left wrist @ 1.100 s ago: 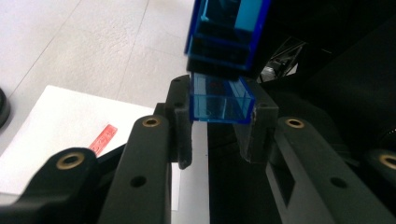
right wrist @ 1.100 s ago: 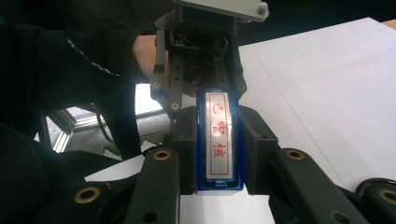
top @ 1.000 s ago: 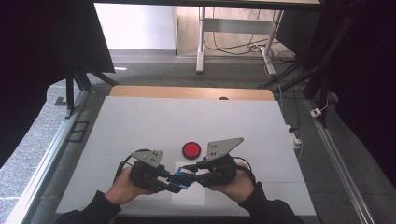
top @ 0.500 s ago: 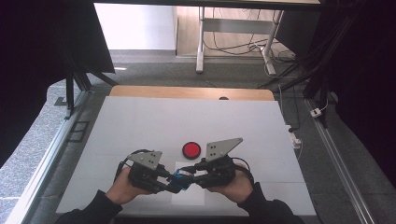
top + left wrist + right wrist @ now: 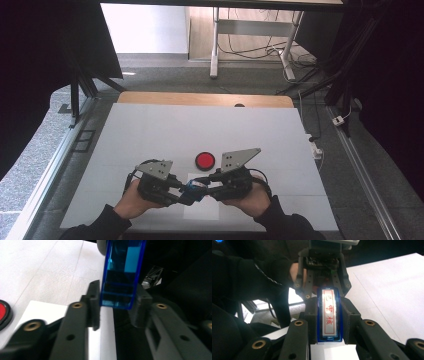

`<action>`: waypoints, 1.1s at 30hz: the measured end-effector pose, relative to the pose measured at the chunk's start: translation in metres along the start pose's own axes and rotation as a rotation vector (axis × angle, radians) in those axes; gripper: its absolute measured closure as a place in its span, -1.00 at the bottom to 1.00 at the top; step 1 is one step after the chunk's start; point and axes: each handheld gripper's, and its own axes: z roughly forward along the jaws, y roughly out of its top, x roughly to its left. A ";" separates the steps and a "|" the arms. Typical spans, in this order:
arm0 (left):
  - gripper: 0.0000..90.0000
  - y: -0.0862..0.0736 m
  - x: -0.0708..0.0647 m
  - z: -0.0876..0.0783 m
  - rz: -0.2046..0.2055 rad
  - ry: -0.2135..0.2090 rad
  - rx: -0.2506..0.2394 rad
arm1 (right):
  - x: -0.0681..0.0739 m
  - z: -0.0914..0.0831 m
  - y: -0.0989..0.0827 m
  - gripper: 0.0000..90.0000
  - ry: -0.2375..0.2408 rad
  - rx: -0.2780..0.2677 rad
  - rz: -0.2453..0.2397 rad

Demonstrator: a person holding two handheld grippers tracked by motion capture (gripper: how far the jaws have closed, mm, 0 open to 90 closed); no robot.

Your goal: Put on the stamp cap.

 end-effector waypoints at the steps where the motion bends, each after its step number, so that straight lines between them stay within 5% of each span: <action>1: 0.36 0.000 0.000 0.000 -0.006 0.002 -0.001 | 0.000 0.001 -0.001 0.58 -0.005 0.002 -0.003; 19: -0.35 -0.009 -0.011 -0.013 -0.089 0.236 0.043 | -0.001 -0.005 -0.003 0.58 -0.090 0.005 -0.033; 33: -0.72 -0.022 -0.023 -0.032 -0.174 0.367 0.054 | -0.003 -0.007 -0.007 0.58 -0.137 0.028 -0.037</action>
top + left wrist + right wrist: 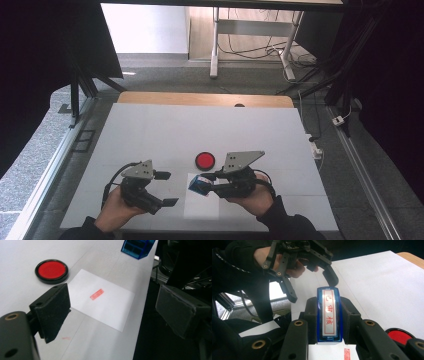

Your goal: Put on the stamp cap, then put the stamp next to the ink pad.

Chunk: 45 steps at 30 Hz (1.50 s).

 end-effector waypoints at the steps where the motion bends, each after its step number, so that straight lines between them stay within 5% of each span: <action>1: -0.74 -0.001 0.000 -0.001 -0.008 0.002 -0.001 | 0.000 0.000 0.000 0.58 -0.004 -0.001 0.002; 15: -0.91 -0.023 -0.002 -0.025 -0.132 0.113 -0.014 | -0.004 -0.002 -0.003 0.57 -0.049 0.030 0.017; 34: -0.98 -0.051 -0.004 -0.040 -0.195 0.203 0.032 | -0.008 -0.007 -0.007 0.57 -0.086 0.045 0.021; 45: -0.98 -0.062 -0.004 -0.046 -0.216 0.219 0.035 | -0.015 -0.013 -0.012 0.57 -0.136 0.054 0.048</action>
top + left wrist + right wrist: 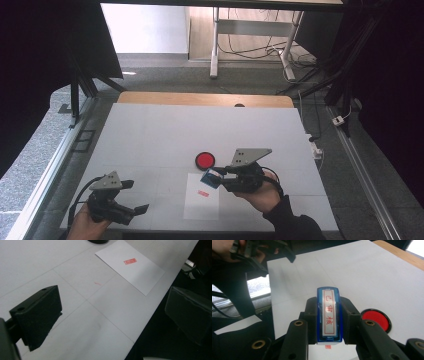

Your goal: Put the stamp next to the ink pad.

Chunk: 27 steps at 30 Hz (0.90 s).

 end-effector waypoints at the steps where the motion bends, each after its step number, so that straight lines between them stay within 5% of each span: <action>1: -0.98 -0.001 0.000 0.000 -0.006 0.004 0.000 | -0.001 -0.001 -0.001 0.57 -0.006 0.000 0.005; 19: -1.00 -0.008 0.002 -0.009 -0.029 0.084 0.015 | -0.027 -0.011 -0.017 0.57 -0.138 0.045 0.064; 23: -1.00 -0.008 0.001 -0.009 -0.018 0.134 0.047 | -0.033 -0.014 -0.021 0.57 -0.168 0.050 0.073; 27: -1.00 -0.009 0.002 -0.011 -0.031 0.133 0.047 | -0.039 -0.017 -0.025 0.57 -0.199 0.061 0.082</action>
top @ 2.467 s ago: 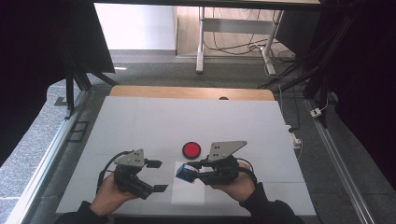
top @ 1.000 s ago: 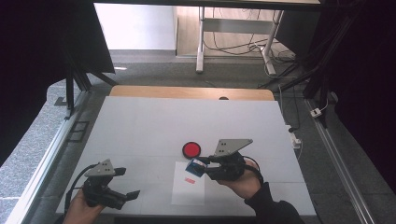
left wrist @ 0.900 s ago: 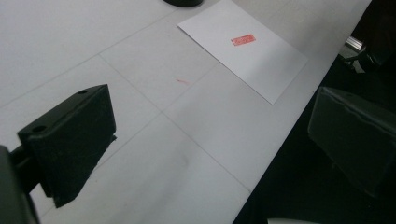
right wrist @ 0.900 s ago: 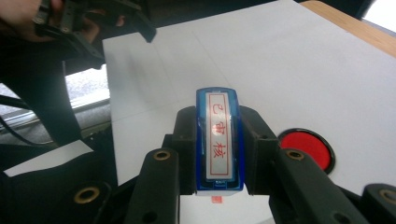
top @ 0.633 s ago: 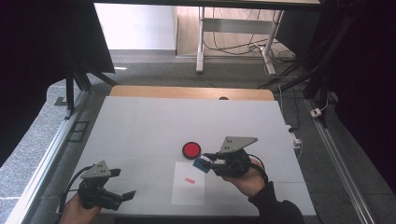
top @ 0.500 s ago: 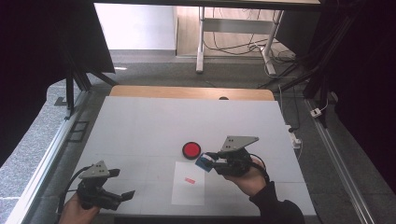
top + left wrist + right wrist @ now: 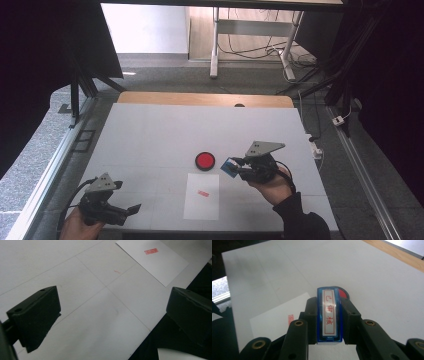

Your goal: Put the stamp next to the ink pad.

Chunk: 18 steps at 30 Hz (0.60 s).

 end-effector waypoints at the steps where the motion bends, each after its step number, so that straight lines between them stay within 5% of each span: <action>1: -1.00 0.000 0.000 0.000 -0.003 0.000 -0.001 | -0.002 -0.001 -0.001 0.57 -0.009 0.007 0.001; 18: -1.00 -0.003 0.001 -0.004 -0.021 0.000 -0.004 | -0.031 0.001 -0.018 0.57 -0.135 0.064 0.063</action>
